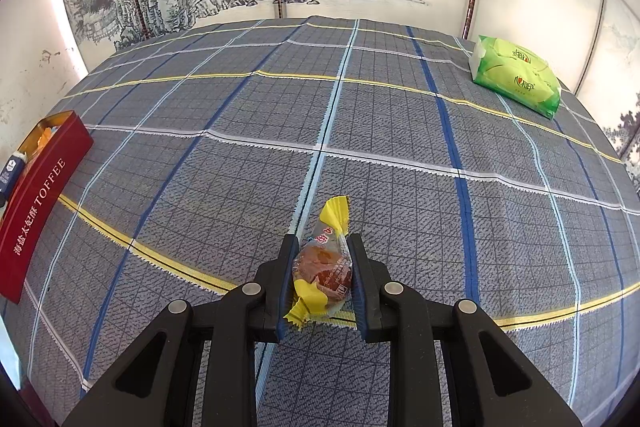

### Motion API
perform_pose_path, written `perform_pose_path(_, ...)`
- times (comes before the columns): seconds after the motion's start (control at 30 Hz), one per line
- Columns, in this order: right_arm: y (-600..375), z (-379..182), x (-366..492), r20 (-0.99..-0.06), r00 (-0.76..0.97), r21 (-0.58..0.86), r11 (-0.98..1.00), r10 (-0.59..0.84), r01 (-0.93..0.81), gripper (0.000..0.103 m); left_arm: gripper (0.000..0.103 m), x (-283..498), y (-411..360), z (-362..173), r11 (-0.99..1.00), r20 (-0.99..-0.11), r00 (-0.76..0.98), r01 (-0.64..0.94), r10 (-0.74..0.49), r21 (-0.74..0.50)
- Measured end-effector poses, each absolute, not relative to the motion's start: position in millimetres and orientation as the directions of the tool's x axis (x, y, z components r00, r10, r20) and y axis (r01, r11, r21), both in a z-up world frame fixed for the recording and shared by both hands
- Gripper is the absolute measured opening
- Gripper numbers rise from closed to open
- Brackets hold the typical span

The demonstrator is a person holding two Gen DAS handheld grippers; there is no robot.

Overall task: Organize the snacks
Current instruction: 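Lower the cracker packet into the tin and open the left gripper, then carry the yellow-wrapped candy with the right gripper over the tin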

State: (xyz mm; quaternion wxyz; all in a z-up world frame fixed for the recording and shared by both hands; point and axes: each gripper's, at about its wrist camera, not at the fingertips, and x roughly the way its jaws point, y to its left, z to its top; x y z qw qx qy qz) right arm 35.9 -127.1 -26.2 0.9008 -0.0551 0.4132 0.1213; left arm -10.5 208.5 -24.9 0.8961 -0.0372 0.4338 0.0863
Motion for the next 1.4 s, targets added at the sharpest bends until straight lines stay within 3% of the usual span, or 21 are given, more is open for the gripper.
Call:
perform_pose_path(0.13, -127.3, -26.1, 35.9, -0.758, 0.630, 0.000, 0.965, 0.172, -0.264, 0.025, 0.045, -4.2, 205.0, -25.7, 0.985, -0.789, 0.605, -0.175, 0.104, -0.005)
perform_pose_path(0.37, -126.7, -26.2, 35.5, -0.757, 0.630, -0.001, 0.965, 0.171, -0.263, 0.025, 0.050, -5.2, 191.1, -22.4, 0.980, -0.756, 0.629, -0.184, 0.182, 0.082)
perform_pose_path(0.6, -123.7, -25.9, 28.3, -0.755, 0.635, 0.004, 0.970, 0.163, -0.244, 0.026, 0.078, -21.1, 183.1, -1.6, 0.958, -0.659, 0.695, -0.224, 0.287, 0.182)
perform_pose_path(1.4, -66.0, -5.3, -25.3, -0.727, 0.601, 0.124, 0.924, 0.333, -0.362, 0.025, 0.081, -38.2, 180.6, 12.2, 0.943, -0.612, 0.718, -0.270, 0.333, 0.196)
